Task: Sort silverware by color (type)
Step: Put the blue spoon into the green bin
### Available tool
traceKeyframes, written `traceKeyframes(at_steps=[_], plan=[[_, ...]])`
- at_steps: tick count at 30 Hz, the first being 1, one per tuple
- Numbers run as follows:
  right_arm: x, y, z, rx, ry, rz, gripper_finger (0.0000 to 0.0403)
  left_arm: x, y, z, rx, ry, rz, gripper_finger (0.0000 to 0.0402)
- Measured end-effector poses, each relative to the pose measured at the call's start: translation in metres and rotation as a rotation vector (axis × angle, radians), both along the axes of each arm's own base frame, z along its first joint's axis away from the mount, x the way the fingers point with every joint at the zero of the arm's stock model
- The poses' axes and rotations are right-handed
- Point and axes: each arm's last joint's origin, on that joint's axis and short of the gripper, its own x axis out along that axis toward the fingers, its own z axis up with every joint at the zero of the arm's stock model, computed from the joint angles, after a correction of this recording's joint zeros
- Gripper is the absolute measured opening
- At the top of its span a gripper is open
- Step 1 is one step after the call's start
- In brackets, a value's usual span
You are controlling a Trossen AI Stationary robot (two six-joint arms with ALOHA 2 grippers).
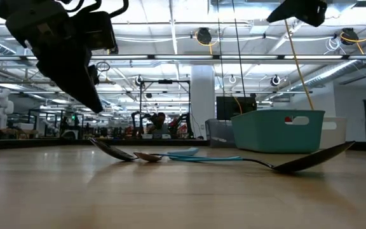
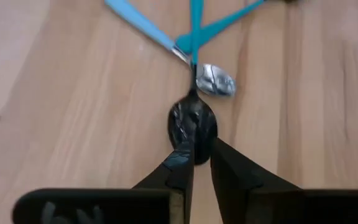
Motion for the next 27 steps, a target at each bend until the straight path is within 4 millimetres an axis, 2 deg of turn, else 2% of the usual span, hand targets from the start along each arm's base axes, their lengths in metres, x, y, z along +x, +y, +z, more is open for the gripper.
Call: traceKeyframes(at_steps=[7,12,21,27], plan=[[0.027,0.008,-0.017,-0.011,-0.006,-0.006,0.0201,0.002,-0.002,-0.015,0.047,0.062,-0.014,0.0037],[0.042,0.009,-0.024,-0.008,-0.025,-0.015,0.0198,0.005,-0.007,-0.027,0.056,0.096,-0.025,0.0035],[0.045,0.010,-0.026,-0.014,-0.031,-0.010,0.0198,0.009,-0.010,-0.040,0.047,0.121,-0.010,0.0035],[0.046,0.009,-0.026,-0.023,-0.030,-0.007,0.0198,0.015,-0.013,-0.029,0.015,0.100,0.005,0.0035]])
